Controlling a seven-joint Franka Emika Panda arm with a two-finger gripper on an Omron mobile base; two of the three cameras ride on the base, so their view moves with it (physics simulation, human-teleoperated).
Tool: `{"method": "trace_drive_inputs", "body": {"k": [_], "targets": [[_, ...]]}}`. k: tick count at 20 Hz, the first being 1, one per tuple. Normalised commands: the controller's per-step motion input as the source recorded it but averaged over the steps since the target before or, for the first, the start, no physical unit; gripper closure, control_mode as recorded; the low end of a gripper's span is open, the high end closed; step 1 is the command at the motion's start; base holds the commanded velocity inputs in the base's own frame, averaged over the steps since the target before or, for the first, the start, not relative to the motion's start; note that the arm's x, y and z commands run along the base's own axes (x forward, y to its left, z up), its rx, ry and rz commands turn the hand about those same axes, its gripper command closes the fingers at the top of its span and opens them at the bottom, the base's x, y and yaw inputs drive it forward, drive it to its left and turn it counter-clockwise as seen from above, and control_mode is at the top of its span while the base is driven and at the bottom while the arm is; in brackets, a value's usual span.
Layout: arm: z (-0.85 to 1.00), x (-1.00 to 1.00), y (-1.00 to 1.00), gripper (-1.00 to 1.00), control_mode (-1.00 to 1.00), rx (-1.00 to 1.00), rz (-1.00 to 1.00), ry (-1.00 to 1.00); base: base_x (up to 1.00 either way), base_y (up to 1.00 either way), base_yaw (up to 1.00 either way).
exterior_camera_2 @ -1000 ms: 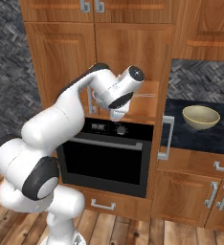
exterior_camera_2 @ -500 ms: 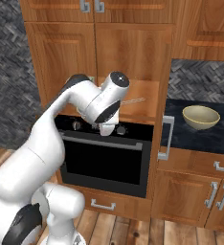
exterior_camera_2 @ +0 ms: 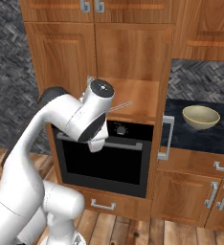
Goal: Open the cabinet and setup a tea strainer by placing it in the bowl upright.
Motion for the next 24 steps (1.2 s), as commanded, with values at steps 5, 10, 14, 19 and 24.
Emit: {"method": "trace_drive_inputs", "body": {"k": [5, 10, 14, 19, 24], "targets": [[0.17, -0.19, 0.25, 1.0, -1.0, -0.21, 0.15, 0.05, 0.0, 0.0, 0.0], [0.05, -0.27, 0.26, 1.0, -1.0, -0.17, 0.15, 0.07, 0.0, 0.0, 0.0], [0.0, -0.38, 0.0, 1.0, -1.0, 0.0, 0.12, 0.0, 0.0, 0.0, 0.0], [0.0, -0.35, 0.0, 1.0, -1.0, 0.0, 0.07, 0.0, 0.0, 0.0, 0.0], [0.0, -0.01, 0.0, 1.0, -1.0, 0.0, 0.01, 0.0, 0.0, 0.0, 0.0]]}}
